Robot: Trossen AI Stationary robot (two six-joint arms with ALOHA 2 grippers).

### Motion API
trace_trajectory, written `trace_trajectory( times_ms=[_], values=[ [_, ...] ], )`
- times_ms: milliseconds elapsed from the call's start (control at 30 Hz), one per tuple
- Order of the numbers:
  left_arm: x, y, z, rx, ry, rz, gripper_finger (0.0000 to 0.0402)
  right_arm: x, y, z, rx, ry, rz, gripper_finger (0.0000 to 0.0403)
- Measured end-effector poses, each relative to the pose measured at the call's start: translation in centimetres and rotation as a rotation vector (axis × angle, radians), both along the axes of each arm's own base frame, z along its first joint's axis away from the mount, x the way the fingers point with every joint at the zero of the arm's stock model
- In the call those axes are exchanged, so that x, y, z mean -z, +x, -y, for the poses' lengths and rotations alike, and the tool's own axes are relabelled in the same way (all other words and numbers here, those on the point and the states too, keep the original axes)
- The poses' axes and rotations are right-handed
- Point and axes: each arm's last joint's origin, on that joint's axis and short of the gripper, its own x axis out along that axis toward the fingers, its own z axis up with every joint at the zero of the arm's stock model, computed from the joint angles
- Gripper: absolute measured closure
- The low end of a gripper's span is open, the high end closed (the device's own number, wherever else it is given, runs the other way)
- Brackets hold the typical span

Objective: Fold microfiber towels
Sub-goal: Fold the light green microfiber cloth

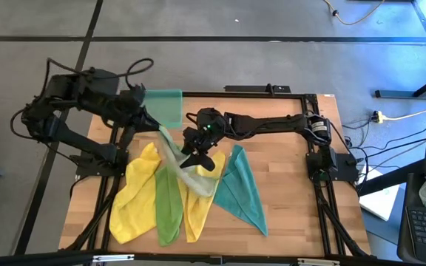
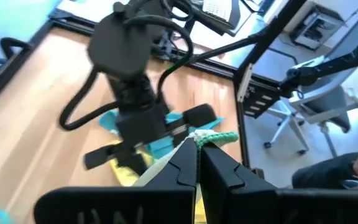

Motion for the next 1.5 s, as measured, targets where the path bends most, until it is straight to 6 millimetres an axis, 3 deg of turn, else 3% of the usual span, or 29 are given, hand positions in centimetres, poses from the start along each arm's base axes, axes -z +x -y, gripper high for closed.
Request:
trace_trajectory(
  times_ms=[300,633,800,1067,1300,1500],
  values=[
    [-0.8,-2.1,-0.2,-0.066,0.042,-0.055,0.0402,0.3,-0.2,0.3,-0.019,0.015,-0.036,0.0214],
    [-1.1,-2.1,-0.3,-0.123,0.076,-0.040,0.0401,1.1,-0.3,0.5,0.067,-0.090,-0.083,0.0252],
    [-1.0,-2.0,-0.4,-0.124,0.078,-0.044,0.0401,1.9,-0.8,0.4,0.048,-0.154,-0.144,0.0250],
    [-1.0,-2.0,-0.5,-0.170,0.106,-0.044,0.0401,3.0,-1.9,-3.2,-0.053,-0.342,-0.229,0.0187],
    [-1.0,-1.8,-0.6,-0.216,0.101,-0.049,0.0401,2.2,-1.0,-5.9,0.167,-0.558,-0.107,0.0160],
    [-0.9,-1.6,-0.6,-0.223,0.097,-0.054,0.0401,3.4,-1.1,-6.8,0.235,-0.504,-0.144,0.0160]
  ],
)
